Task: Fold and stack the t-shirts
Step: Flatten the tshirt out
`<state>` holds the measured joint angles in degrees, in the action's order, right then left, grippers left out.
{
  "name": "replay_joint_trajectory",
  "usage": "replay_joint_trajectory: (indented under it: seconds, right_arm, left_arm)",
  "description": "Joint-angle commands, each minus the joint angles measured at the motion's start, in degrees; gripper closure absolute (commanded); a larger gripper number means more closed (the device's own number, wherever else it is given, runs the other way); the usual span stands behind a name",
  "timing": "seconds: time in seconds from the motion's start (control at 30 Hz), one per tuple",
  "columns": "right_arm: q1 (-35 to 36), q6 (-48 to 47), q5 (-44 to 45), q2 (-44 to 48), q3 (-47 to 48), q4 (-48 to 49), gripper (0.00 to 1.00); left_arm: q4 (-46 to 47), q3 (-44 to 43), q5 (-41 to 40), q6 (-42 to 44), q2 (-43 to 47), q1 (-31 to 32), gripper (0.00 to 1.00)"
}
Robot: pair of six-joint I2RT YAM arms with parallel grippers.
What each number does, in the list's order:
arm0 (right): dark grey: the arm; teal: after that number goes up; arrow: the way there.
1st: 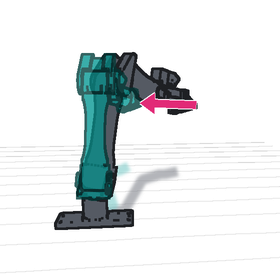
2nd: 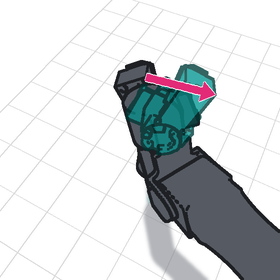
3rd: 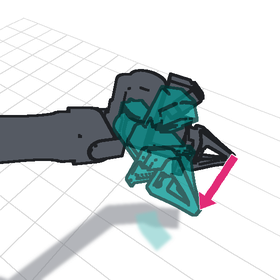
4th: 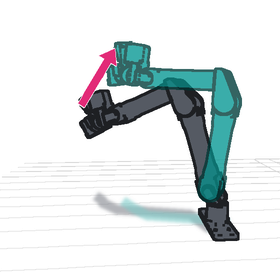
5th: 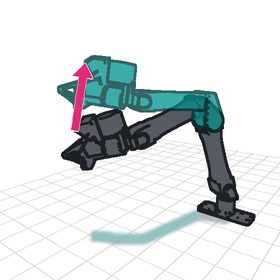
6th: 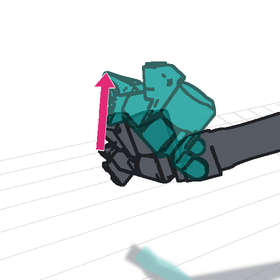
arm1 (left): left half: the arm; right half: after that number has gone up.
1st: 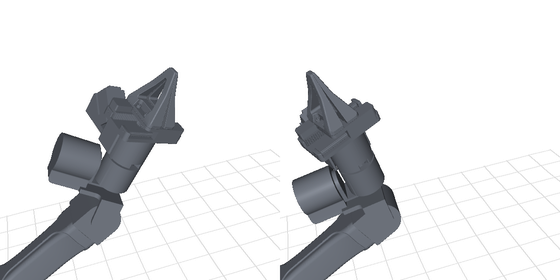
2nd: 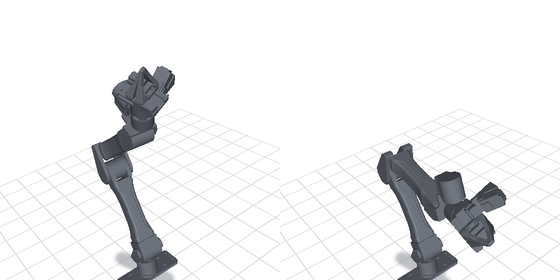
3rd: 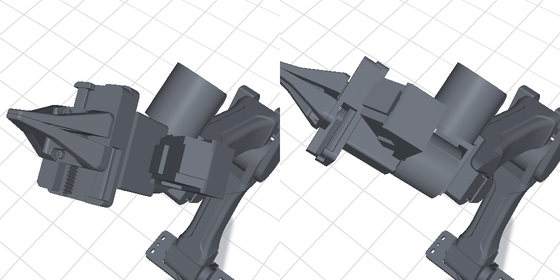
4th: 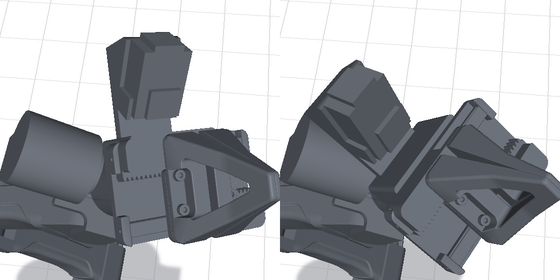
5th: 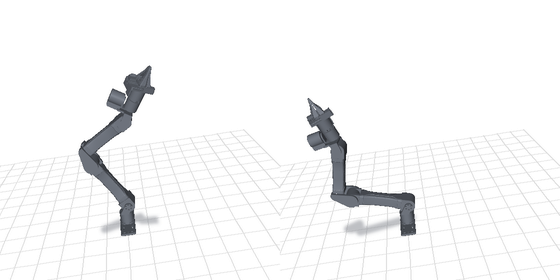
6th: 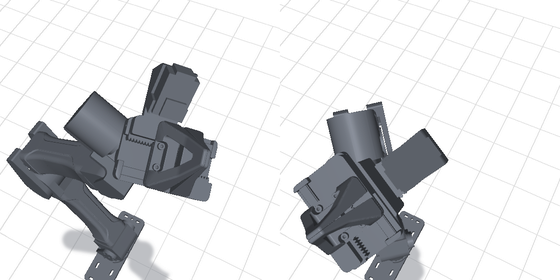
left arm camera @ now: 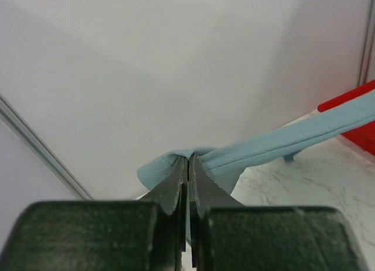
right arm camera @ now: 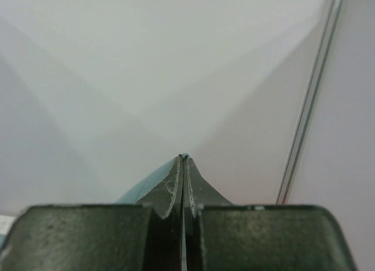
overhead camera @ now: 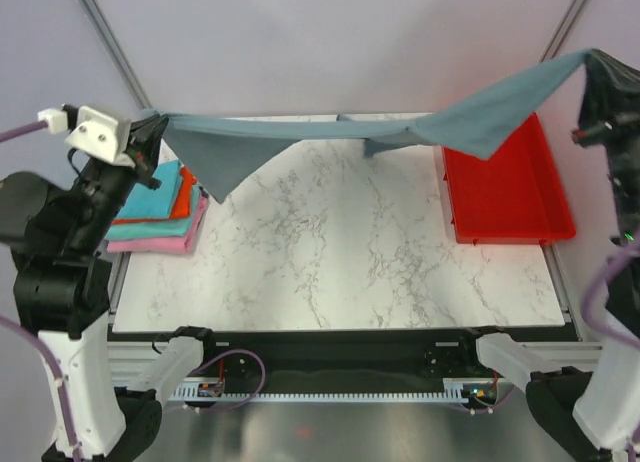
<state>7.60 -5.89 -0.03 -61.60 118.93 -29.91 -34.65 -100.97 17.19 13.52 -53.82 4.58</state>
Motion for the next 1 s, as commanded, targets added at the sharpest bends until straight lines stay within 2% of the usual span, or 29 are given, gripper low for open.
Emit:
replay_joint_trajectory:
  seconds: [0.0, 0.1, 0.23, 0.37, 0.4, 0.47, 0.6, 0.73, 0.8, 0.93, 0.97]
  right_arm:
    - [-0.21, -1.14, 0.47, 2.18, 7.51, -8.65, 1.0]
    - [-0.21, -1.4, 1.17, 1.93, 14.1, -11.3, 1.0]
    - [-0.21, -2.45, 1.53, 1.93, 17.03, -11.31, 1.0]
    - [-0.21, -3.77, 1.88, 3.32, 12.39, -8.59, 1.0]
    - [-0.21, -3.95, 1.79, 3.85, 7.41, -6.32, 1.0]
    - [-0.21, -4.13, 0.48, 5.61, 1.77, -2.55, 1.0]
    - [-0.3, -4.3, -3.74, 6.5, -16.65, 3.34, 1.0]
    - [-0.3, -3.6, -4.97, 3.87, -30.93, 12.32, 1.0]
    - [-0.3, -3.34, -6.11, -0.43, -35.93, 17.24, 1.0]
    - [-0.3, -2.29, -6.91, -11.15, -38.69, 23.92, 1.0]
    - [-0.21, -2.2, -6.91, -16.48, -38.6, 26.63, 1.0]
  left_arm:
    - [-1.9, -2.47, 3.19, -1.48, 2.4, -0.71, 0.98]
    - [-2.61, -5.72, 3.46, -2.53, 3.72, -2.02, 0.98]
    - [-2.96, -11.08, 3.81, -3.76, 3.46, -3.87, 0.98]
    - [-4.54, -10.13, 4.08, -3.5, 2.85, -4.49, 0.98]
    - [-4.81, -9.08, 4.25, -3.15, 3.02, -4.49, 0.98]
    - [-4.98, -4.34, 5.04, -2.97, 3.28, -4.4, 0.98]
    - [-4.9, 6.11, 6.71, -2.36, 3.73, -4.4, 0.98]
    - [-2.71, 20.88, 6.54, -0.34, 1.89, -4.49, 0.98]
    - [-0.43, 24.75, 5.84, 0.1, 0.04, -4.49, 0.98]
    - [8.87, 31.87, 2.51, 3.35, -7.86, -4.23, 0.98]
    - [10.73, 32.58, 0.32, 3.44, -11.36, -4.05, 0.98]
